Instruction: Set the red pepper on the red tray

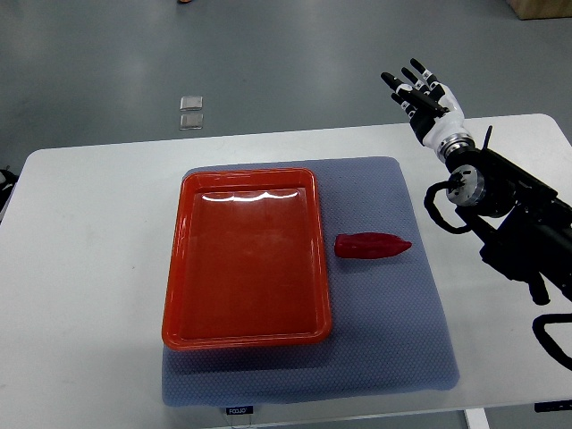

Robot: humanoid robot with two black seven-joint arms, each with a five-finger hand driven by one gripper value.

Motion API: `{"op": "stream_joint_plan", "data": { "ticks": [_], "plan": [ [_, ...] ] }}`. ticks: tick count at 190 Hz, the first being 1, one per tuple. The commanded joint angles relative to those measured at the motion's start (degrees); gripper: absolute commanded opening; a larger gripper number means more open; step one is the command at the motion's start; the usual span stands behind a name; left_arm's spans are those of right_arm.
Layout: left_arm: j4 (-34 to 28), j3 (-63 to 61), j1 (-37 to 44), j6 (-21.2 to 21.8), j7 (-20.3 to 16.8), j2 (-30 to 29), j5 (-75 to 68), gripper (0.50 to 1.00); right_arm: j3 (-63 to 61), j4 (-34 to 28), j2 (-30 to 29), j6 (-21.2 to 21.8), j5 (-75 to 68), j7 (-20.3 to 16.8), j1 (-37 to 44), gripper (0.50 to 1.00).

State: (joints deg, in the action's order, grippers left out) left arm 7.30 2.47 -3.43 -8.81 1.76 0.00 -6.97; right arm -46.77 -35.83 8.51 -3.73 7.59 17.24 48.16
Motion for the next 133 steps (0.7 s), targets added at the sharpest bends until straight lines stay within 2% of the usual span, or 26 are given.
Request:
{"op": "stream_joint_plan", "data": {
  "ticks": [1, 21, 48, 67, 87, 108, 133],
  "plan": [
    [0.0, 0.0, 0.0, -0.1, 0.0, 0.0, -0.1, 1.000, 0.5, 0.0, 1.7, -0.4, 1.3, 0.0, 1.1, 0.915],
    [0.0, 0.1, 0.0, -0.1, 0.0, 0.0, 0.0, 1.000, 2.3, -0.2, 2.3, -0.7, 6.6, 0.0, 3.4, 0.915],
    [0.0, 0.0, 0.0, 0.0, 0.0, 0.0, 0.0, 1.000, 7.7, -2.8, 7.2, 0.1, 18.9, 0.1, 4.1, 0.915],
    [0.0, 0.0, 0.0, 0.0, 0.0, 0.0, 0.0, 1.000, 13.6, -6.2, 11.1, 2.8, 28.8, 0.0, 4.8, 0.915],
    [0.0, 0.0, 0.0, 0.0, 0.0, 0.0, -0.1, 1.000, 23.2, -10.9, 18.2, 4.1, 40.0, 0.2, 8.0, 0.915],
    [0.0, 0.1, -0.1, 0.0, 0.0, 0.0, 0.0, 1.000, 32.7, -16.5, 24.3, 6.9, 45.7, 0.2, 12.1, 0.915],
    [0.0, 0.2, -0.1, -0.1, 0.0, 0.0, 0.0, 1.000, 42.5, -21.6, 28.5, 11.2, 49.4, 0.2, 18.3, 0.915]
  ]
}}
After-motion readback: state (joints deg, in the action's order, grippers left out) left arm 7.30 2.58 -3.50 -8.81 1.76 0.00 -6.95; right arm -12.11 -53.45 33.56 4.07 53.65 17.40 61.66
